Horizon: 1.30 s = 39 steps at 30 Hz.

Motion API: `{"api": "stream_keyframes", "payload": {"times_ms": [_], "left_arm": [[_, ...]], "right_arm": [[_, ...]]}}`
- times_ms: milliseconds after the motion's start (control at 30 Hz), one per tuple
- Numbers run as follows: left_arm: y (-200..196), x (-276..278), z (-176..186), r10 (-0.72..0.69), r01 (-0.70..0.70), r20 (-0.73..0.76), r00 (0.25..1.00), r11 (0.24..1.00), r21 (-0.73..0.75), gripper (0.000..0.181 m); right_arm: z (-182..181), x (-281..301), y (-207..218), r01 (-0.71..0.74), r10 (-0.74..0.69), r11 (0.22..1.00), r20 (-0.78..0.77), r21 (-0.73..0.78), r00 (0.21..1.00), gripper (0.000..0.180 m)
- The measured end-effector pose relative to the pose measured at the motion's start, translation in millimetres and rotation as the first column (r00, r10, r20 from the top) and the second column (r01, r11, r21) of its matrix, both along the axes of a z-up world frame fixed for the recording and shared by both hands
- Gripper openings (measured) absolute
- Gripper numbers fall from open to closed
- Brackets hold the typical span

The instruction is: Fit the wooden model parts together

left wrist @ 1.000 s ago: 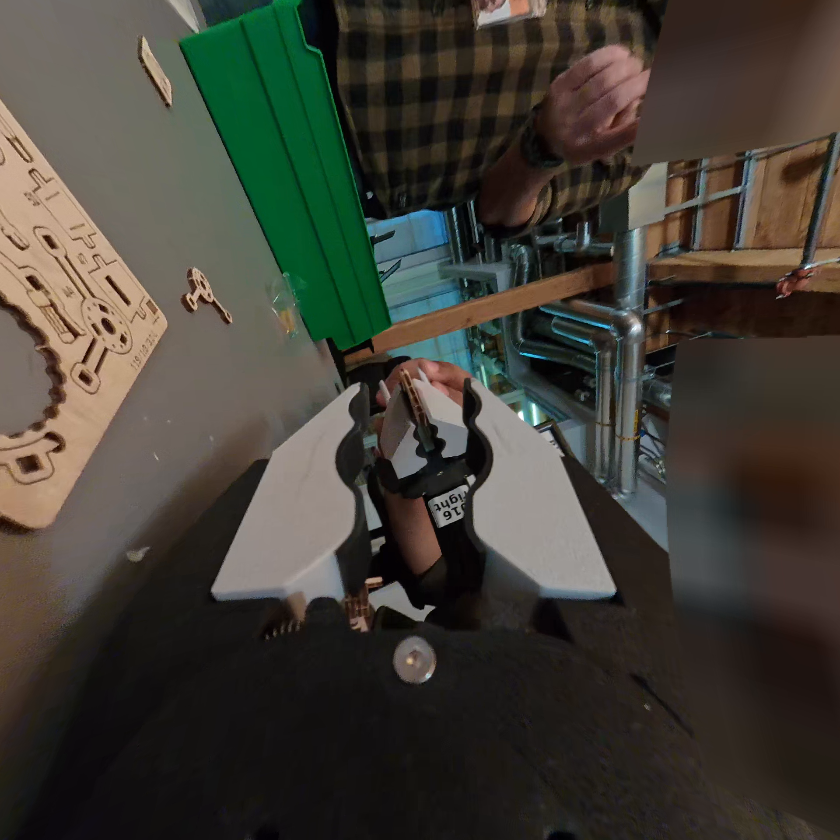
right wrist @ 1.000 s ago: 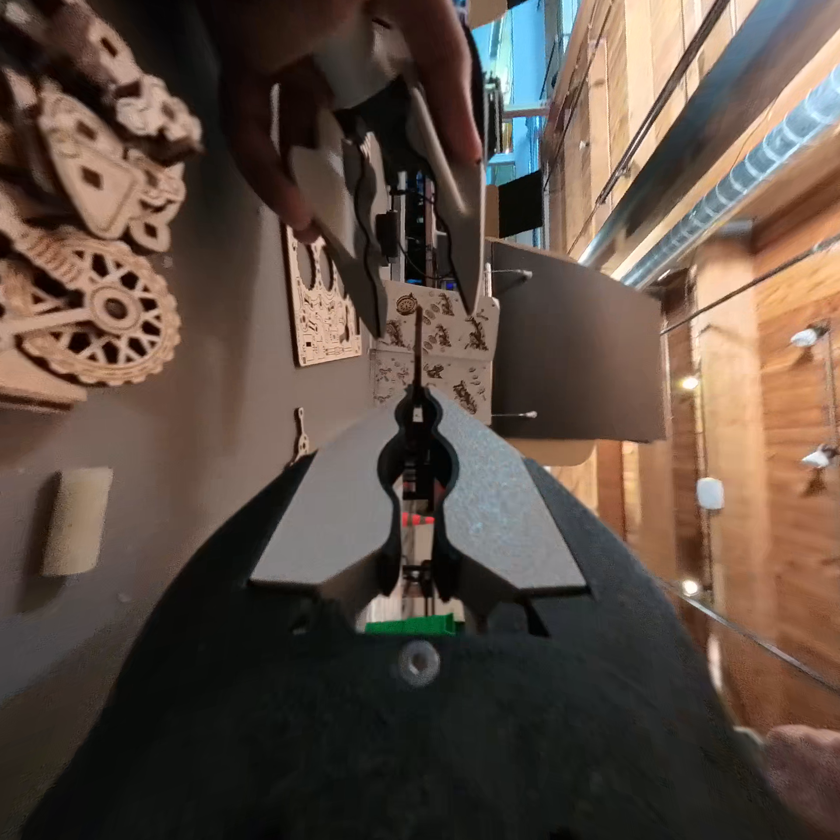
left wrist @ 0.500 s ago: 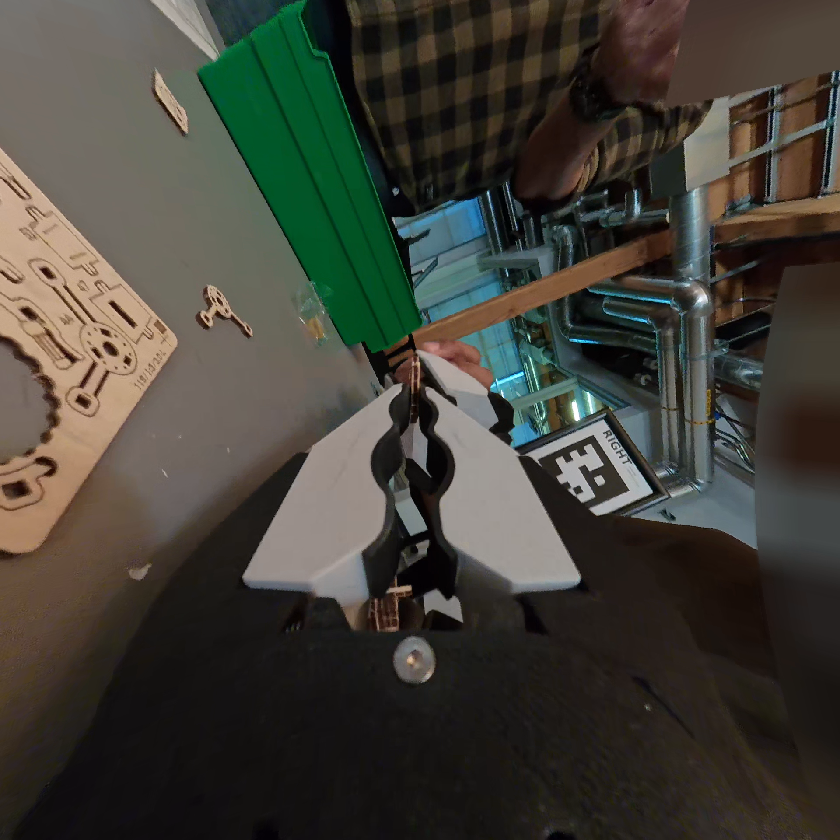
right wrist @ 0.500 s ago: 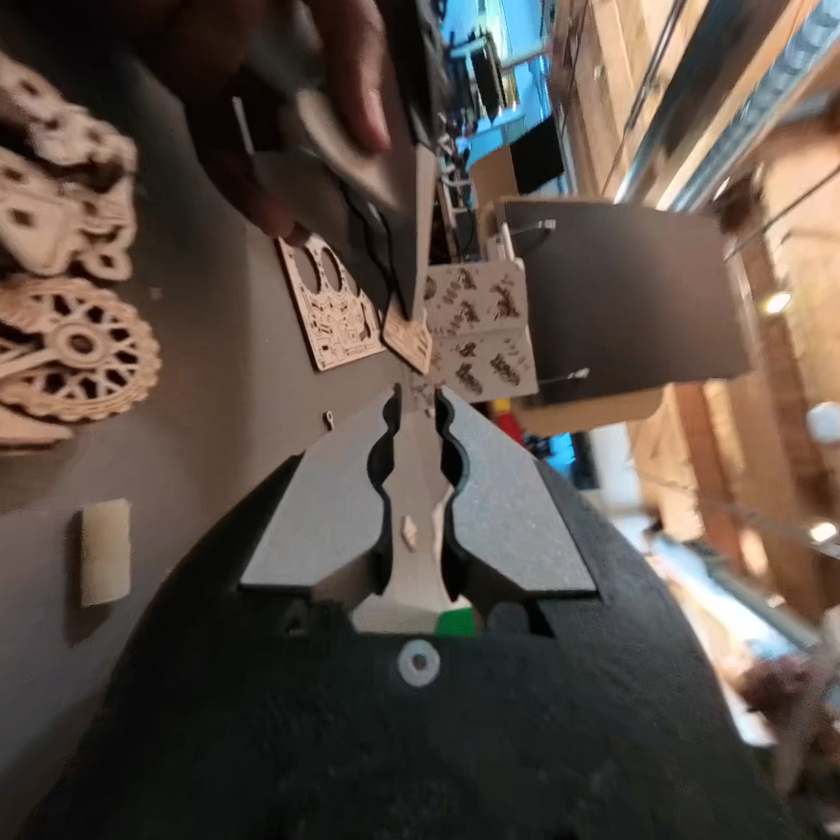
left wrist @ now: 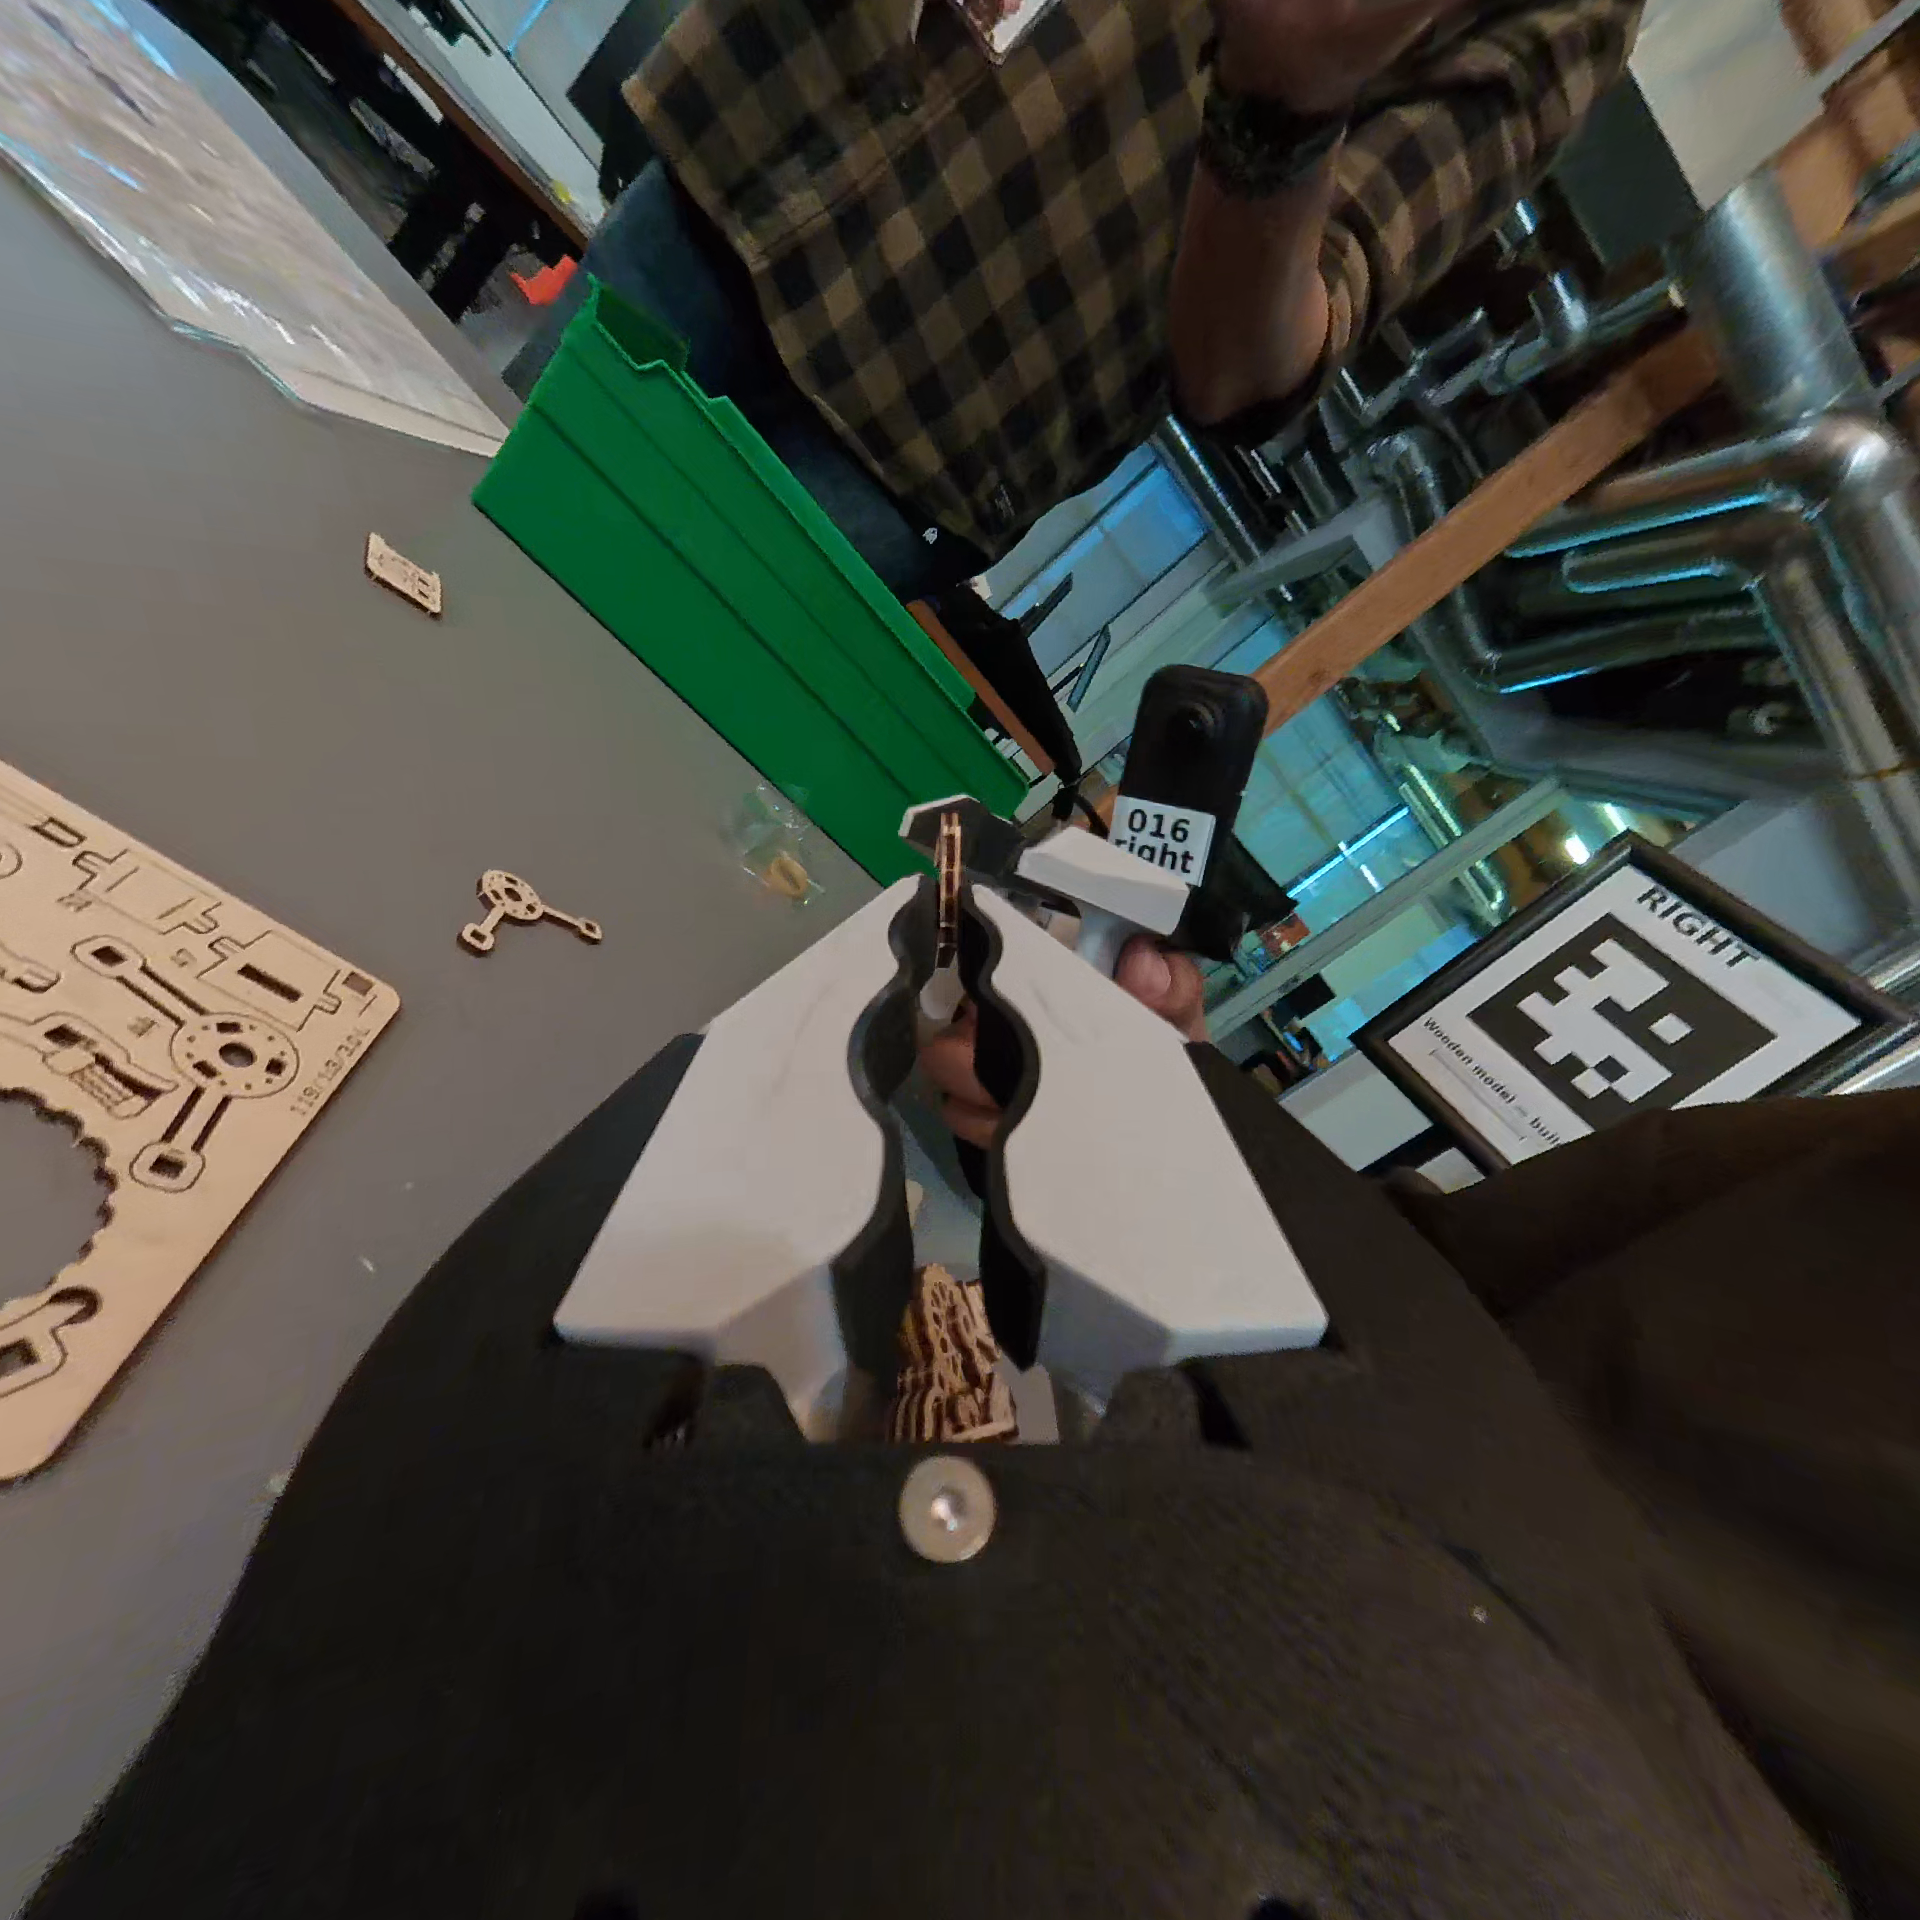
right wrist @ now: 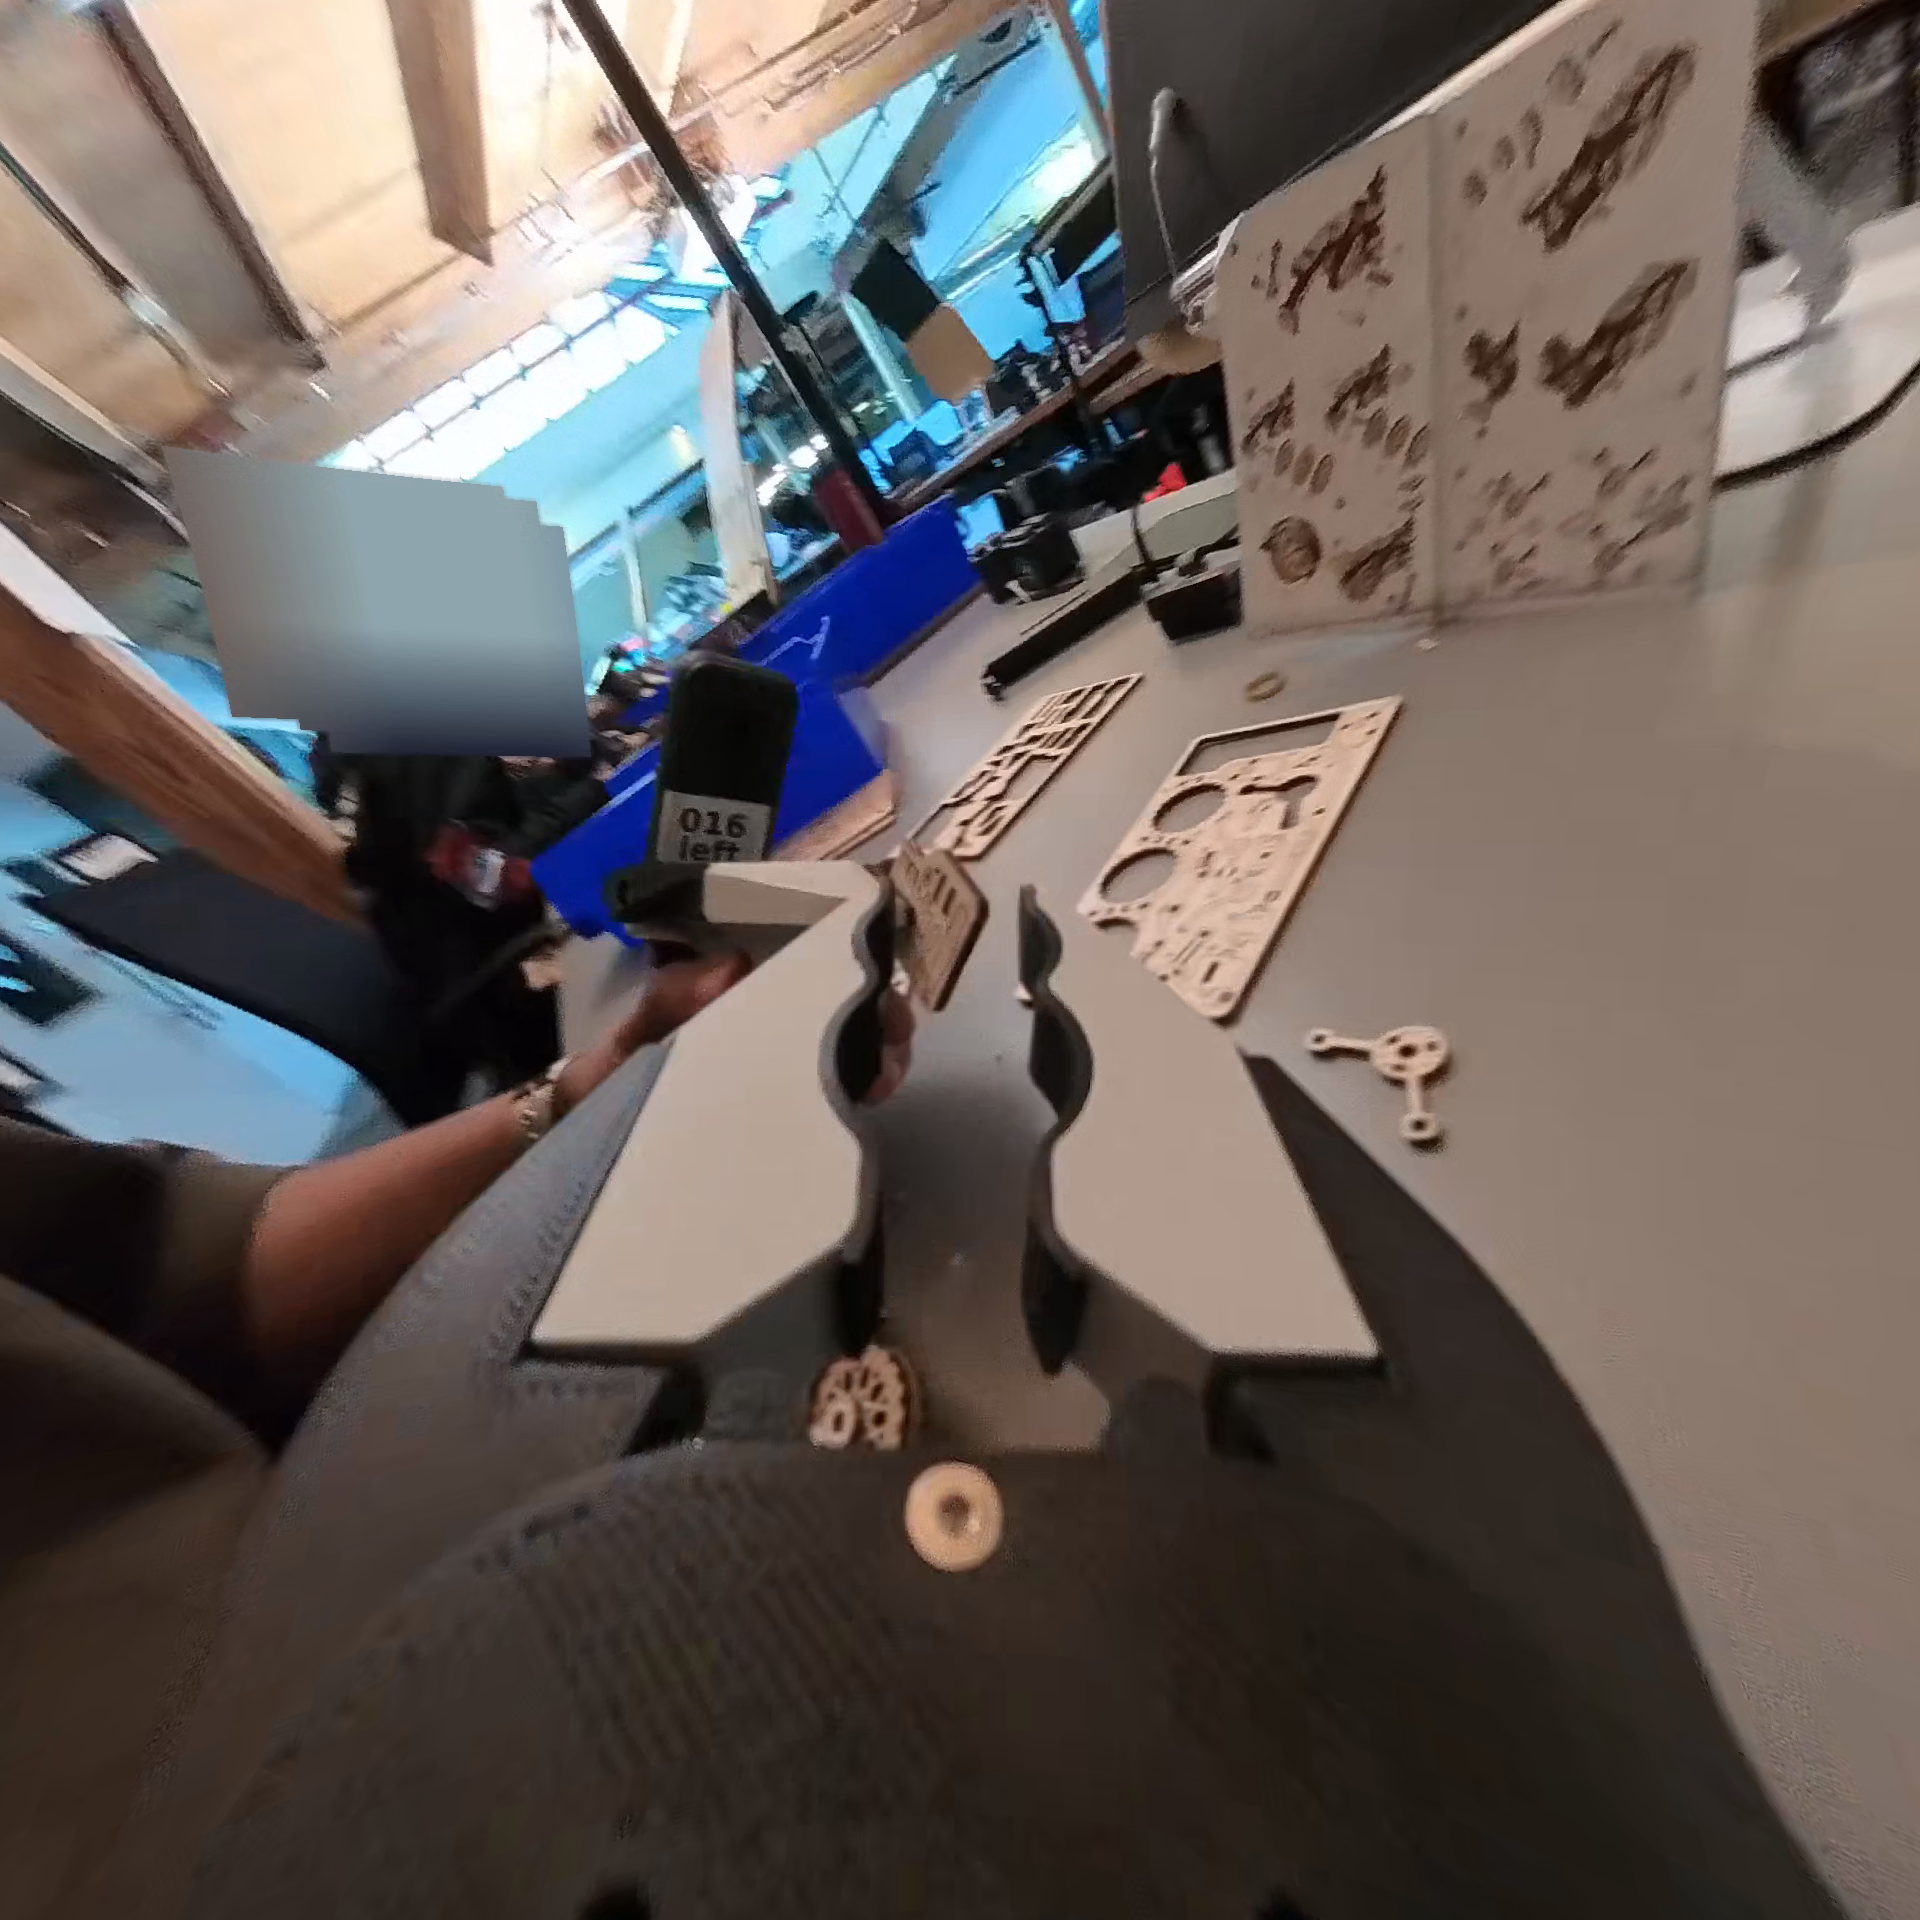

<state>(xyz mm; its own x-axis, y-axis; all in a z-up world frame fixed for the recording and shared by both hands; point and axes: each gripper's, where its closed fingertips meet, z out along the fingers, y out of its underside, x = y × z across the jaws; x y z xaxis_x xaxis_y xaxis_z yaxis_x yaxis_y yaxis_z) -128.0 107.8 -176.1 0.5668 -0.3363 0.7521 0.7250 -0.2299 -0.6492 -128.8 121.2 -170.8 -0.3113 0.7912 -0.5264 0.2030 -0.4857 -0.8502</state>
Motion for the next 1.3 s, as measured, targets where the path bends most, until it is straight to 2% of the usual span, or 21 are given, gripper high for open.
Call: {"api": "stream_keyframes", "payload": {"times_ms": [100,367,733,1067,1300], "left_arm": [[0.2,3.5,2.1,0.001,-0.001,-0.028,1.0,1.0,0.012,0.0],[-0.5,7.2,5.0,0.011,-0.008,-0.094,0.996,1.0,0.027,0.0],[0.4,7.8,4.7,0.059,-0.054,-0.211,0.976,0.998,0.027,0.0],[2.3,7.9,4.0,0.153,-0.147,-0.406,0.901,0.988,0.046,0.0],[2.8,9.8,1.9,0.188,-0.183,-0.559,0.807,0.981,0.065,0.001]], "right_arm": [[-1.9,0.5,-4.4,-0.046,0.047,0.995,0.013,-0.089,0.999,0.016],[-0.9,1.0,-6.2,-0.073,0.075,0.98,0.006,-0.184,0.997,0.007],[-2.1,1.1,-4.5,-0.072,0.076,0.978,0.01,-0.197,0.997,0.007],[-4.2,0.1,-1.0,-0.03,0.033,0.986,0.02,-0.162,0.999,0.009],[-6.3,0.4,-0.2,-0.03,0.036,0.985,0.033,-0.168,0.999,0.01]]}}
